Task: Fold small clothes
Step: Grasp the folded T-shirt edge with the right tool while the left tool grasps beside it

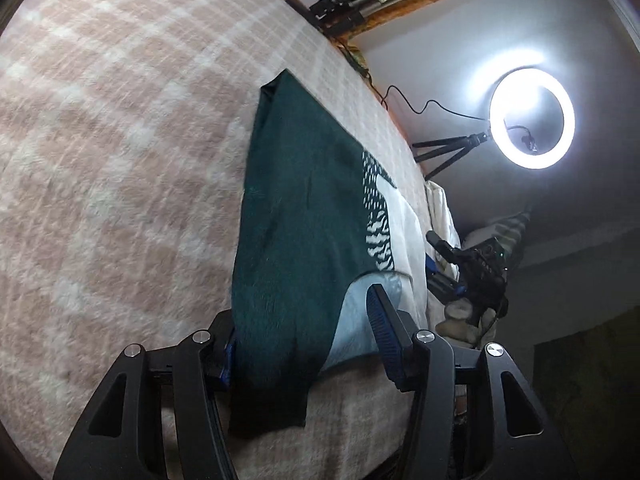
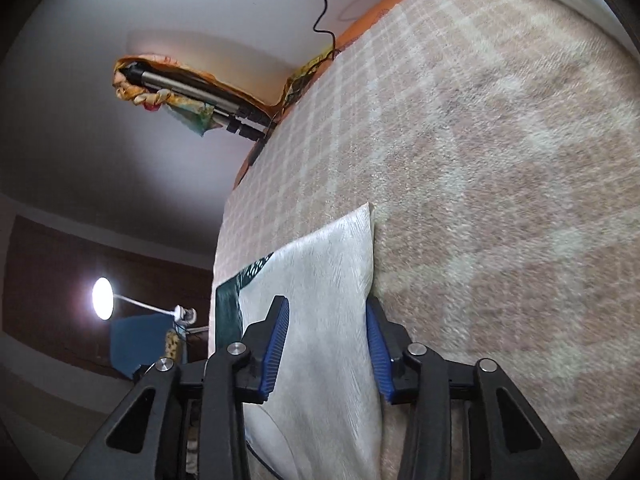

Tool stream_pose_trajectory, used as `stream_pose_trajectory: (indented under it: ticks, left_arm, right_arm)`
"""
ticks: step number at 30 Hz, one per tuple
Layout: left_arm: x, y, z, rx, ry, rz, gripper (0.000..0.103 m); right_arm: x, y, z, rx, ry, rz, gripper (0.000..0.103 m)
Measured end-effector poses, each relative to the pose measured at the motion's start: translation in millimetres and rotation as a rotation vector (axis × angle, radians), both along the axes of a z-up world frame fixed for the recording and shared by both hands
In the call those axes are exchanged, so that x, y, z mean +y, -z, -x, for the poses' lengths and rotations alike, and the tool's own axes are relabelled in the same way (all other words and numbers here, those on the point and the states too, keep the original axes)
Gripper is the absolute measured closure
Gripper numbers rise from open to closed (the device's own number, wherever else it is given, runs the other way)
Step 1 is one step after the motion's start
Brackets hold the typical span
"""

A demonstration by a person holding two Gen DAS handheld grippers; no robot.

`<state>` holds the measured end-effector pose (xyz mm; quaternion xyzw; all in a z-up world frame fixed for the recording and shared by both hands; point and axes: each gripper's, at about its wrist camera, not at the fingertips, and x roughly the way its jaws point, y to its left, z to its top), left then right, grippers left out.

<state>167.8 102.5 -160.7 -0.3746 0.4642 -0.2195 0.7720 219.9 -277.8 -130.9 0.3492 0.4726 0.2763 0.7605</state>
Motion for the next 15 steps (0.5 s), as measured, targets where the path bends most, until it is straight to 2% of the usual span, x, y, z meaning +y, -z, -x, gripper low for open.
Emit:
stream_pose_trajectory:
  ticks: [1, 5, 7, 10, 15]
  left_arm:
    - [-3.9, -0.9, -0.5, -0.004, 0.008, -0.006, 0.052]
    - [-12.6, 3.4, -4.1, 0.002, 0.026, -0.051, 0.087]
    - [-15.1, 3.3, -4.5, -0.001, 0.025, -0.079, 0.095]
    - [-17.8, -5.2, -0.7, -0.044, 0.03, -0.127, 0.097]
    - [-23.0, -25.1, 10.2, -0.139, 0.03, -0.214, 0.099]
  right_arm:
    - [2.5, 1.6, -2.0, 0.002, -0.002, 0.0, 0.071]
    - [25.7, 3.5, -6.9, -0.007, -0.03, 0.022, 0.076]
    - [35.4, 2.4, -7.8, -0.011, -0.027, 0.066, 0.09]
    - [41.7, -2.6, -6.2, -0.029, -0.009, 0.118, 0.099]
    - [52.6, -28.6, 4.2, -0.13, 0.014, 0.211, 0.1]
